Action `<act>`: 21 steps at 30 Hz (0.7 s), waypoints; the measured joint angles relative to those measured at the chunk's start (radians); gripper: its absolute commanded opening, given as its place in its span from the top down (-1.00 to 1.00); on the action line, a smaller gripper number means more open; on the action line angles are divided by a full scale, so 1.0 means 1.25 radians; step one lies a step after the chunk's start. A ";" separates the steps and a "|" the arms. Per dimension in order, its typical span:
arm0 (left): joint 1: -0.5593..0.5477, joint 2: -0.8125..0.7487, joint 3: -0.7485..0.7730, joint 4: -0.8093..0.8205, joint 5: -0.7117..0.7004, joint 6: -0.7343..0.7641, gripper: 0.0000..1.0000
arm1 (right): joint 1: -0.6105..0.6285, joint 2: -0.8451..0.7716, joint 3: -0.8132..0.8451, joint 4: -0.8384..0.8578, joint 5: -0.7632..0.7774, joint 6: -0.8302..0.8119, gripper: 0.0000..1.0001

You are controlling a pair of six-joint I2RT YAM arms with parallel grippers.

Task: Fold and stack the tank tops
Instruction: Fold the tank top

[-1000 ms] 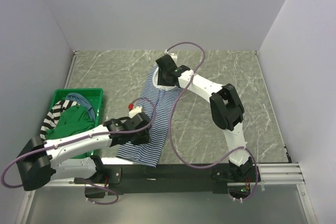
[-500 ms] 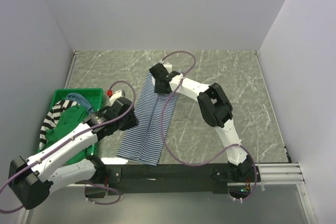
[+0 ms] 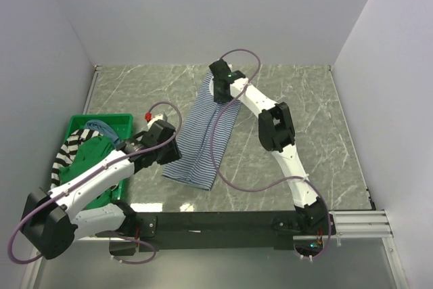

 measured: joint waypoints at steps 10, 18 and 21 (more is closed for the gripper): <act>0.057 0.144 0.008 0.084 0.049 0.025 0.16 | -0.103 0.024 0.041 0.031 -0.016 -0.147 -0.14; 0.119 0.197 0.007 0.125 0.034 0.034 0.03 | -0.097 -0.078 -0.053 0.094 -0.020 -0.161 -0.30; 0.137 0.199 0.006 0.144 0.024 0.034 0.00 | -0.081 -0.179 -0.107 0.105 -0.017 -0.127 -0.32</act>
